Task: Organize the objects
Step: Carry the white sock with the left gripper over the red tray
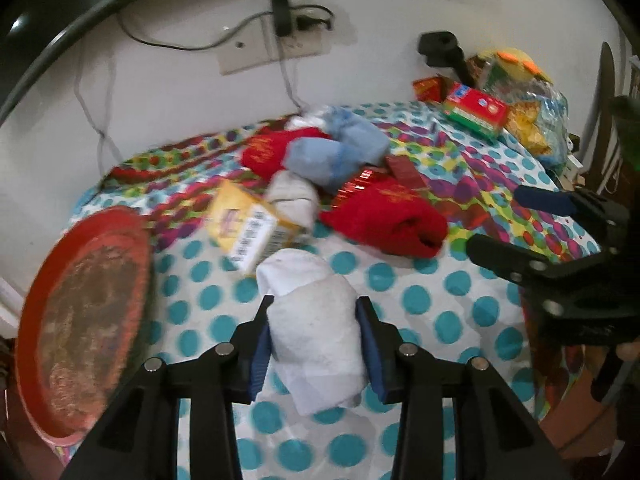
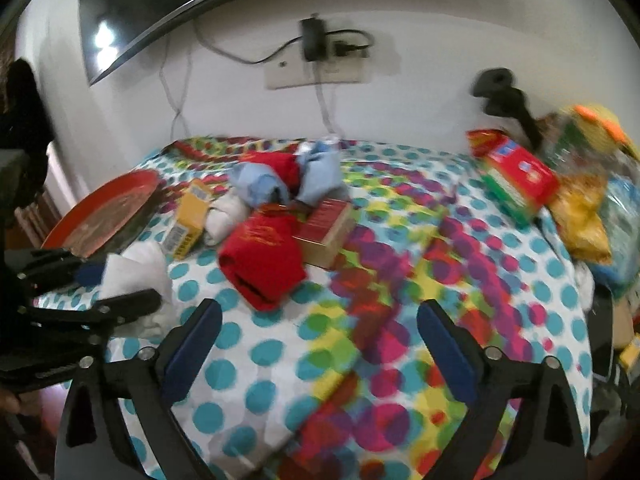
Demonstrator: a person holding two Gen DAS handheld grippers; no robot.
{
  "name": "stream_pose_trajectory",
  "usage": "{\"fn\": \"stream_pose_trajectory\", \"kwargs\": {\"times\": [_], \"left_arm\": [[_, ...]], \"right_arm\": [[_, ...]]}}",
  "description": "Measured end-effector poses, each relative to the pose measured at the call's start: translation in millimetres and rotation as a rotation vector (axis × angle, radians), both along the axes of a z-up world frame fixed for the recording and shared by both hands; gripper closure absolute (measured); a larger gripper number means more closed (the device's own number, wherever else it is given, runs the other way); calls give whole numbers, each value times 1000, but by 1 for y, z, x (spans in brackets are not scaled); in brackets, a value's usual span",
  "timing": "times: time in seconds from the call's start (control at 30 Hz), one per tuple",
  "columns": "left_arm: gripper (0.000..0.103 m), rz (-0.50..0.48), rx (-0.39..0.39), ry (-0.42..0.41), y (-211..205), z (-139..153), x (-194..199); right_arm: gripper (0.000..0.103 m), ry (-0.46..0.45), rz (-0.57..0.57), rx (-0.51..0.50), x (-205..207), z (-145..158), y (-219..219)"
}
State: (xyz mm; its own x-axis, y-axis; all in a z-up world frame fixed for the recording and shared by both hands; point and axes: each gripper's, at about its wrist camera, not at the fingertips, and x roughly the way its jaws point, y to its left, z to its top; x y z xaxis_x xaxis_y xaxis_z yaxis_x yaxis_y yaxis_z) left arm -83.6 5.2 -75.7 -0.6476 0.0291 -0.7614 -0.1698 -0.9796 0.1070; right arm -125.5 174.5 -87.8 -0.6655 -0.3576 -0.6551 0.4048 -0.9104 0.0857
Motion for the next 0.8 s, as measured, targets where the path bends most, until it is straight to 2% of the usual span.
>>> {"fn": "stream_pose_trajectory", "kwargs": {"times": [0.17,0.3,0.43,0.5,0.57,0.67,0.8], "left_arm": [[63,63,-14,15,-37,11,6],[63,115,1,14,-68,16,9],[63,170,10,16,-100,23,10],[63,197,1,23,-116,27,9],[63,229,-5,21,-133,29,9],[63,271,16,4,-160,31,5],[63,323,15,-24,-199,30,-2]], "right_arm": [[15,-9,52,63,-20,-6,-33],[16,-17,70,103,-32,-11,-52],[21,-22,75,151,-40,-20,-67],[27,-33,80,167,-43,-23,-73],[46,-40,82,166,-46,-24,-75],[52,-50,59,163,-51,-25,-76],[55,-102,27,115,-61,-29,-67]]}}
